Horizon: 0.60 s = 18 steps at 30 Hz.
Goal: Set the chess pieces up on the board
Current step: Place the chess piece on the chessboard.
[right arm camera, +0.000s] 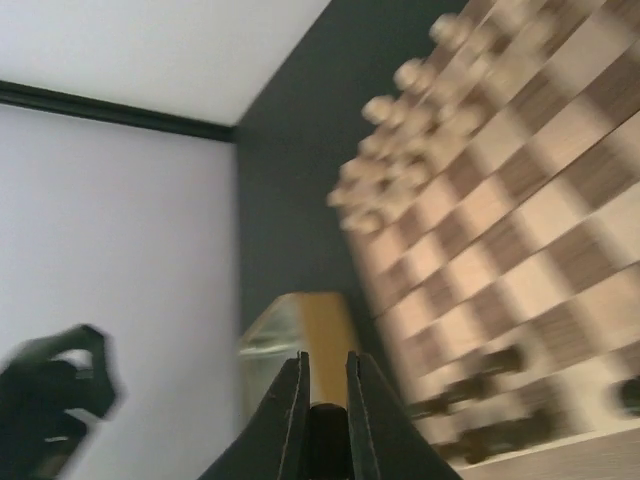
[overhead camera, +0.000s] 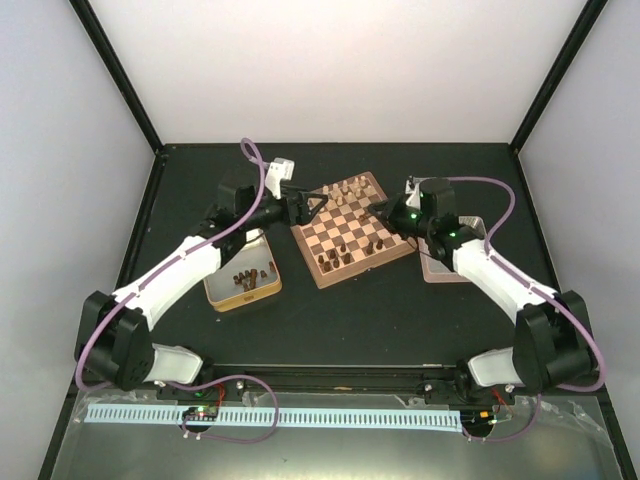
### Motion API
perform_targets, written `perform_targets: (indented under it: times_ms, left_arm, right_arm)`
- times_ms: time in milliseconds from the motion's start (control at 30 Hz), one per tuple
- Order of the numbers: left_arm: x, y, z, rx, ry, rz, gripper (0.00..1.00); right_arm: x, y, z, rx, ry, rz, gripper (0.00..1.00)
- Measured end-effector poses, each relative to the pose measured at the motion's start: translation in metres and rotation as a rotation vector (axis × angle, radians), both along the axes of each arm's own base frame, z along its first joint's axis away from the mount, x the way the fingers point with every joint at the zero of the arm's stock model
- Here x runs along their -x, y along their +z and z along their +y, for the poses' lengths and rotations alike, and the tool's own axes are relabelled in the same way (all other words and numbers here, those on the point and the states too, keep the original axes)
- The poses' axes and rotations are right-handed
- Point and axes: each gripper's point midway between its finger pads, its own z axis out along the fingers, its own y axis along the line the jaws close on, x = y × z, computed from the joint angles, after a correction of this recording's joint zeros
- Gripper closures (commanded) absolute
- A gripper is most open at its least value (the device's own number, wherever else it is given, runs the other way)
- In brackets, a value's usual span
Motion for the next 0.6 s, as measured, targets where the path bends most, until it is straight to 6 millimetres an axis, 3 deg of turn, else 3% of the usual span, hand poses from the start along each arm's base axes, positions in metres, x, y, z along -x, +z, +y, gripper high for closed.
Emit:
perform_targets:
  times_ms: [300,600]
  left_arm:
    - [0.002,-0.024,0.028,-0.110,0.136,0.134,0.14]
    - [0.008,-0.028,0.039,-0.142,0.174,0.169,0.14]
  right_arm:
    - [-0.010,-0.048,-0.066,0.582,-0.089,-0.129,0.99]
    - [-0.013,-0.098,-0.096,0.874,-0.063,-0.079,0.99]
